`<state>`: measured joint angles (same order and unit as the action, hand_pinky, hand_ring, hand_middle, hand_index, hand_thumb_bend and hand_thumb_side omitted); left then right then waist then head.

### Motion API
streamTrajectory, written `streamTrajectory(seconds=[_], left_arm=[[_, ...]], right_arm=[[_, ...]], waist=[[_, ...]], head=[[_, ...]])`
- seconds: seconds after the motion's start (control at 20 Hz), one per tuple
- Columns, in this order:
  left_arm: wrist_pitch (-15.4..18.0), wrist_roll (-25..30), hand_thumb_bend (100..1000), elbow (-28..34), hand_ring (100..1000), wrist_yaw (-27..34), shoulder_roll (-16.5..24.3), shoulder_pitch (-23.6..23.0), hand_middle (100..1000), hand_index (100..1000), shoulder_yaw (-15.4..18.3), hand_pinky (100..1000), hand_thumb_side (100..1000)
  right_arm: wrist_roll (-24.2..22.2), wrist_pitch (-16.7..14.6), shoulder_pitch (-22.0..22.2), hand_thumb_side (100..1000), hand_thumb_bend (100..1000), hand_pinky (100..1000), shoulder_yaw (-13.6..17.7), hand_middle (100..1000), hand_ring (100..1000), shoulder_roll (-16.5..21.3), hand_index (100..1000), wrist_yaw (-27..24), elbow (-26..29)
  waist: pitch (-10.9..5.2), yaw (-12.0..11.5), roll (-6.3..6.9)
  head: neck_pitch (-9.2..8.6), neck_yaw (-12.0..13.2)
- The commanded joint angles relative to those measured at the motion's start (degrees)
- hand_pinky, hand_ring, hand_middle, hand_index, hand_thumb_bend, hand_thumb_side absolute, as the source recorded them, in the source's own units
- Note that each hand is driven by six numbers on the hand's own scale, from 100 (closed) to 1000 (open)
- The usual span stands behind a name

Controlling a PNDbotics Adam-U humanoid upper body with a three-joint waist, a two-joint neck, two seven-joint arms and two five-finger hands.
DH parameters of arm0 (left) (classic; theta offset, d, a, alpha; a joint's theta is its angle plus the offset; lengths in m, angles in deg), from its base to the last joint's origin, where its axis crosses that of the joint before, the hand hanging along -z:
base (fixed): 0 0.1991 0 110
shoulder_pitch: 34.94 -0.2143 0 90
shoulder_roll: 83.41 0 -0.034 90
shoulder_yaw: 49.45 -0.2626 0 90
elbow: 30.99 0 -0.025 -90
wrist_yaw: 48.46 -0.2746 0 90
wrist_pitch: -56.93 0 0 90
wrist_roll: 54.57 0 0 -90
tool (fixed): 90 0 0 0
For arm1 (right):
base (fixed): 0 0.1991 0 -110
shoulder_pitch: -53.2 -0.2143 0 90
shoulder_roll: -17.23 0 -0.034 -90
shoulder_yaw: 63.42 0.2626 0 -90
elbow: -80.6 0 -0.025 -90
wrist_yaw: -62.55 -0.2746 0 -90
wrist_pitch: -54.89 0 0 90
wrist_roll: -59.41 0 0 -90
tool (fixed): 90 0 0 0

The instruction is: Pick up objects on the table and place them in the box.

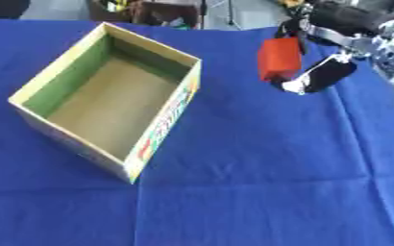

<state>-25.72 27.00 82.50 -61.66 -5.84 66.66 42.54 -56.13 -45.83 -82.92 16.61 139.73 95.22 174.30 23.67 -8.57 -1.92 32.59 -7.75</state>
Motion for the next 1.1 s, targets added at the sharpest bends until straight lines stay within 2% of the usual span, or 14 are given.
streamTrajectory(seconds=[0.05, 0.3, 0.55, 0.85, 1.1], left_arm=[[-0.1, 0.0, 100, 1.1, 586, 0.1, 0.9, 0.1, 624, 779, 0.0, 316, 869], [-0.2, 0.1, 100, 1.1, 586, 0.1, 1.0, 0.1, 624, 779, -0.1, 317, 869], [-0.2, 0.3, 100, 1.1, 586, 0.2, 1.0, 0.2, 624, 779, -0.3, 317, 869], [-0.1, 0.5, 100, 1.1, 586, 0.4, 0.9, 0.4, 625, 778, -0.4, 317, 868], [0.0, 0.7, 100, 1.1, 587, 0.6, 0.8, 0.8, 625, 778, -0.7, 317, 868]], right_arm=[[-0.9, 1.4, -2.9, 350, 100, 690, 0.0, 298, 575, -0.2, 394, -1.6, 3.2], [-2.6, 2.1, -8.0, 348, 100, 695, -1.3, 294, 571, -4.1, 389, -3.2, 3.8], [-4.5, 2.7, -13.5, 337, 100, 697, -2.6, 290, 565, -9.4, 385, -3.9, 2.0], [-5.3, 5.0, -18.4, 325, 100, 696, -4.1, 287, 555, -17.5, 380, -0.5, -3.6], [-3.5, 5.8, -21.2, 320, 100, 697, -4.2, 286, 552, -23.7, 379, 3.7, -9.4]], waist=[[-1.67, -0.1, -0.08], [-1.80, -0.3, -0.40], [-1.69, -0.8, -0.65], [-1.56, -2.0, -0.71], [-1.25, -3.3, -0.86]], head=[[-0.42, -0.1], [-0.53, -0.2], [-0.60, -0.9], [-0.90, -1.4], [-1.34, -2.5]])
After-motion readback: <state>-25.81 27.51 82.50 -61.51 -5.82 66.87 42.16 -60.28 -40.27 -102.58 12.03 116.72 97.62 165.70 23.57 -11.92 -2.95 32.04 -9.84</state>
